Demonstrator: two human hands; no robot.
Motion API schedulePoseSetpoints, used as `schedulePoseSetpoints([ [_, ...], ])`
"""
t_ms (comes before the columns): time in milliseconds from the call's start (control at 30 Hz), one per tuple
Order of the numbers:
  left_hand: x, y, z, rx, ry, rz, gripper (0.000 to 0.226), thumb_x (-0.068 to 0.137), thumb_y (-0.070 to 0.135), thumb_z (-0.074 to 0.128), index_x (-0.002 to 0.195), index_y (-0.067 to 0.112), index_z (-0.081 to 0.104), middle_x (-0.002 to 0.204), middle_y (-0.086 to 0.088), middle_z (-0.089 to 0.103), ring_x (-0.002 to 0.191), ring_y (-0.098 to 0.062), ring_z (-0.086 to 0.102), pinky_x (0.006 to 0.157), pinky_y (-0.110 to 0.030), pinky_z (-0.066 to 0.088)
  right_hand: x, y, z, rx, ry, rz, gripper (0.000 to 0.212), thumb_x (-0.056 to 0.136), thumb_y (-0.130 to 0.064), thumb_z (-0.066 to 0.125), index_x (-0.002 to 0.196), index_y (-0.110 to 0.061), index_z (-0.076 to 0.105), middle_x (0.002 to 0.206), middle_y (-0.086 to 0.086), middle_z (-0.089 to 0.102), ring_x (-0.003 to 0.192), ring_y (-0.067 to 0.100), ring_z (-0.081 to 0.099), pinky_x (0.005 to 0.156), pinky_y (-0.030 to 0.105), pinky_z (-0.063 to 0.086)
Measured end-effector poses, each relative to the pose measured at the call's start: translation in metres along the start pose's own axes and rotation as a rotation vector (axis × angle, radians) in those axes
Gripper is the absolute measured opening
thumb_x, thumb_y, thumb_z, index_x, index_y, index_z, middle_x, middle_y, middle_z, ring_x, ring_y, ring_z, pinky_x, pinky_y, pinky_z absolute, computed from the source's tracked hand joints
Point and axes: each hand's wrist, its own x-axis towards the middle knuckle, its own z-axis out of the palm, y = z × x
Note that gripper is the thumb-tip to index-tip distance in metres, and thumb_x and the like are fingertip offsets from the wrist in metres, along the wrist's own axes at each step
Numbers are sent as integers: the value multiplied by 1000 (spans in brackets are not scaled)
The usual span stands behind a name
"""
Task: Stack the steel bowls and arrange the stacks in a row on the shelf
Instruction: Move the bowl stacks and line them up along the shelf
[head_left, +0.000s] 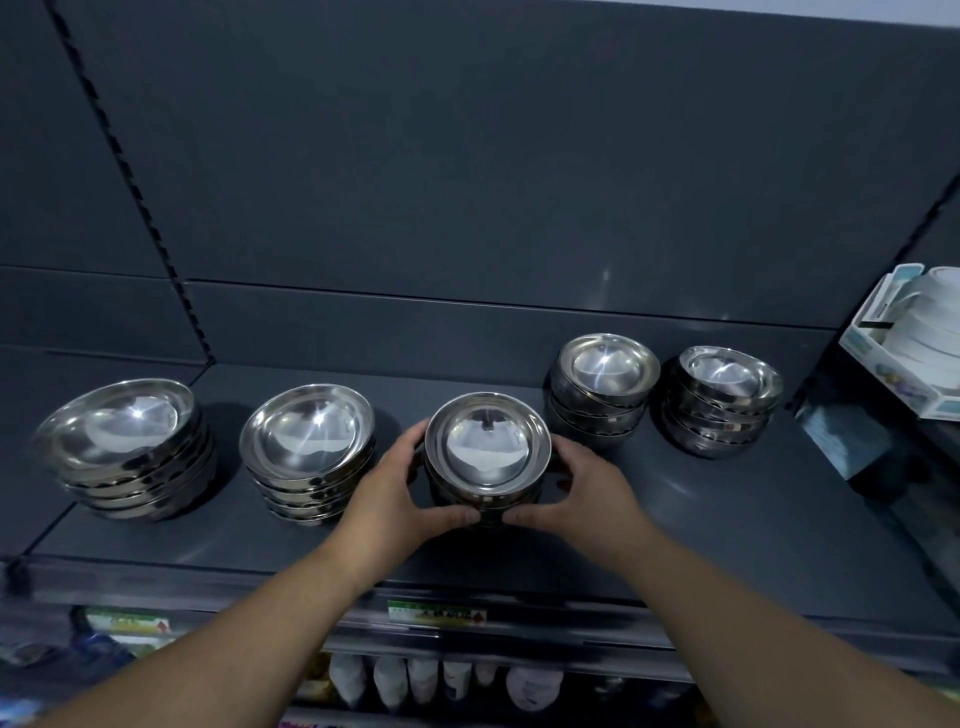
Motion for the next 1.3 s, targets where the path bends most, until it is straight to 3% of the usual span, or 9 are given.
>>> schedulePoseSetpoints([
  [233,3,-2,0,-43,3,-28,102,55,29,92,141,36,38,128,18,57,124,-2,49,110,-30,39,-1,1,2,60,40,16,82,53,-33,94,127,-34,58,110,-22,65,101,-10,58,84,0,40],
  [433,5,1,0,-22,0,-13,103,58,30,90,145,33,35,133,17,54,125,0,46,108,-22,35,0,5,1,94,17,44,84,53,-38,93,128,-33,57,112,-19,67,108,-3,60,99,24,49],
  [567,7,-4,1,8,-13,-15,106,56,34,91,144,37,32,135,19,53,128,1,44,112,-27,34,1,6,-4,99,-31,43,95,47,-49,90,133,-34,52,119,-20,65,113,-4,57,100,20,46],
  [667,7,-5,2,38,-36,-28,111,56,32,91,147,36,27,134,19,52,127,-1,44,107,-20,33,5,6,-7,117,-72,52,85,52,-34,94,124,-42,51,119,-22,64,115,-4,56,102,19,44],
  [733,8,-5,3,62,-45,-29,114,57,28,91,148,36,23,132,18,53,125,-1,45,104,-17,33,7,6,-7,101,-94,41,88,54,-24,94,129,-39,50,119,-22,63,114,-4,57,103,19,44],
  [900,7,-2,7,72,-9,-21,111,58,18,91,146,37,26,120,22,54,117,2,47,95,-12,33,7,8,-4,63,-63,10,92,57,-14,92,137,-29,49,110,-25,61,101,-13,56,87,-1,40],
  [1100,8,-5,5,31,-7,-27,113,53,20,93,145,38,29,126,21,56,122,0,49,102,-18,37,6,9,-2,93,-27,-11,93,55,-16,93,137,-30,50,113,-22,63,110,-3,59,99,18,47],
  [1300,13,-2,-2,42,-22,-14,123,39,46,85,146,39,25,132,17,57,126,0,49,111,-33,39,5,8,-3,138,5,-9,89,55,-17,94,132,-32,52,112,-22,64,108,-4,59,95,16,48],
])
